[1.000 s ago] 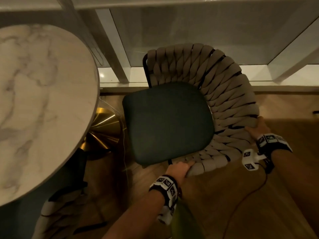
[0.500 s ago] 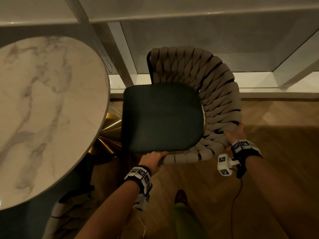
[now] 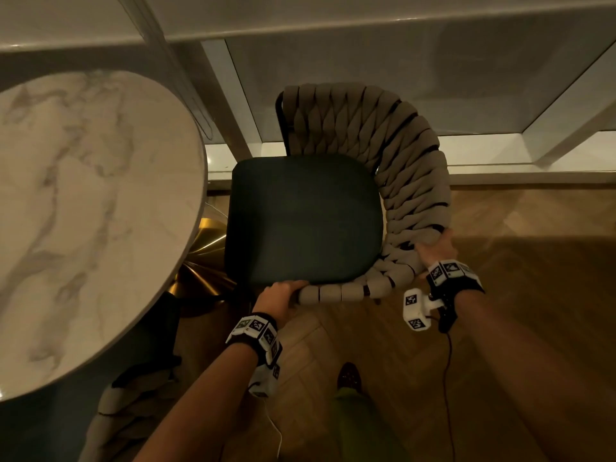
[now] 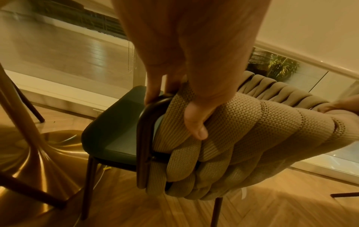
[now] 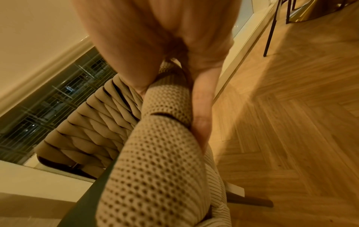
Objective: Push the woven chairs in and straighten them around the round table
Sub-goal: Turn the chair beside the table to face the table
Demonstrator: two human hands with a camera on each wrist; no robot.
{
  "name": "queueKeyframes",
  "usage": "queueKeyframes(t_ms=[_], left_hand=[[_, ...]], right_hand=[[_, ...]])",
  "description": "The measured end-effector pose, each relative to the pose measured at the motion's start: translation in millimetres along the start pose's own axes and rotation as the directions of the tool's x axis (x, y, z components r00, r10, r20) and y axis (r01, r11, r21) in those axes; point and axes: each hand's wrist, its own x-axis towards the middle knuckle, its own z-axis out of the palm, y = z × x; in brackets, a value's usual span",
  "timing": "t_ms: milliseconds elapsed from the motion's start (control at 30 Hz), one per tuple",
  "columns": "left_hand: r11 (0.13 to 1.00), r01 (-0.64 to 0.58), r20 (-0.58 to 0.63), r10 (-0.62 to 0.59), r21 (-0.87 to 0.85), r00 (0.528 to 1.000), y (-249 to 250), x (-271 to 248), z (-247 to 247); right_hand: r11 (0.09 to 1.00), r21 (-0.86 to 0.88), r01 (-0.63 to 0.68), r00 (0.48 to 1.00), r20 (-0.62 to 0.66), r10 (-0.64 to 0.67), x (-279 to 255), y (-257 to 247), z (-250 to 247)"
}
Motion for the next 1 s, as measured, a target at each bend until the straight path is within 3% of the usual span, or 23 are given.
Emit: queueKeyframes(t_ms=[267, 567, 667, 767, 1000], left_hand=[[0.998, 0.047, -0.112, -0.050, -0.031, 0.992, -7, -22, 30], [0.999, 0.030, -0.119, -0.036, -0.045, 0.992, -15, -44, 33], [1.000, 0.012, -0.067, -0.014, -0.025, 0.998, -25, -80, 26], [0.996, -0.012, -0.023, 0.014, 0.088, 1.000, -51, -132, 25], [0.998, 0.029, -0.252, -0.041, -0.051, 0.967, -172, -290, 38]], right_hand=[[0.999, 0.016, -0.050, 0.998, -0.030, 0.050, -23, 28, 8], [0.989, 0.140, -0.040, 0.999, -0.029, 0.044, -48, 37, 2], [0.985, 0.175, -0.012, 0.997, -0.074, 0.025, -74, 45, 6], [0.996, 0.077, 0.032, 0.994, -0.107, -0.024, -115, 55, 18], [0.993, -0.046, 0.104, 0.994, -0.010, -0.105, -245, 103, 101]])
